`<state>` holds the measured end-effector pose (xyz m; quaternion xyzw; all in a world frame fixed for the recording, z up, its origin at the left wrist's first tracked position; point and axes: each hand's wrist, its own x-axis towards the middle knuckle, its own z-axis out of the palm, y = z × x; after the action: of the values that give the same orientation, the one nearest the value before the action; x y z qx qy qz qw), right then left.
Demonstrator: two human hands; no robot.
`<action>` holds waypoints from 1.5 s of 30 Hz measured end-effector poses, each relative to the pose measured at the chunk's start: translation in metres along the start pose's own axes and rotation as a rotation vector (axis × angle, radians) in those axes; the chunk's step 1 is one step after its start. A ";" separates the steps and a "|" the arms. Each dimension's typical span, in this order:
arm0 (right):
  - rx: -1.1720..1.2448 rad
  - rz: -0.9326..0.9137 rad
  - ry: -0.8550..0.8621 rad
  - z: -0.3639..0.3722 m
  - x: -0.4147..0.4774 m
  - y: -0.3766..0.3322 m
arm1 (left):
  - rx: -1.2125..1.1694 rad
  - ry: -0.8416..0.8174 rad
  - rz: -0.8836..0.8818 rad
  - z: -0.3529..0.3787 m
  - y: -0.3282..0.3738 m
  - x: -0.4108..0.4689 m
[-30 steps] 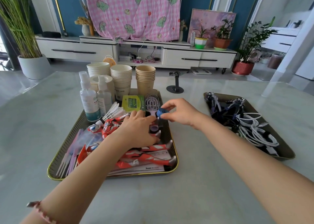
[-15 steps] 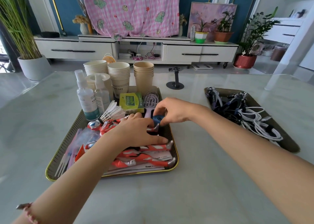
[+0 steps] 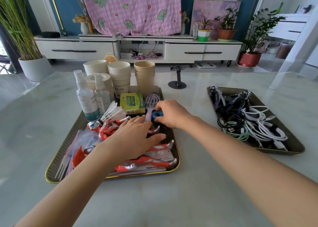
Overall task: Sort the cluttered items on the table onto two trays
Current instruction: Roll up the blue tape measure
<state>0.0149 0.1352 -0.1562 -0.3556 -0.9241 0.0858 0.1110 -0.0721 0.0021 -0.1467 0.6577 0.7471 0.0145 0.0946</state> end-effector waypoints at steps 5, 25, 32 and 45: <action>0.125 0.008 0.027 0.003 0.000 0.002 | 0.123 -0.097 -0.040 0.008 0.002 -0.007; 0.896 0.425 0.270 -0.062 -0.061 0.062 | -0.213 0.391 0.035 -0.041 0.047 0.044; 1.223 0.408 0.385 -0.067 -0.052 0.076 | 0.159 0.254 -0.022 -0.055 0.078 0.183; 1.385 0.349 0.324 -0.069 -0.028 0.095 | 0.204 0.513 -0.126 -0.063 0.076 0.283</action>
<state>0.1141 0.1916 -0.1163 -0.3540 -0.5598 0.6133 0.4303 -0.0404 0.2977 -0.1082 0.5908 0.7838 0.0993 -0.1637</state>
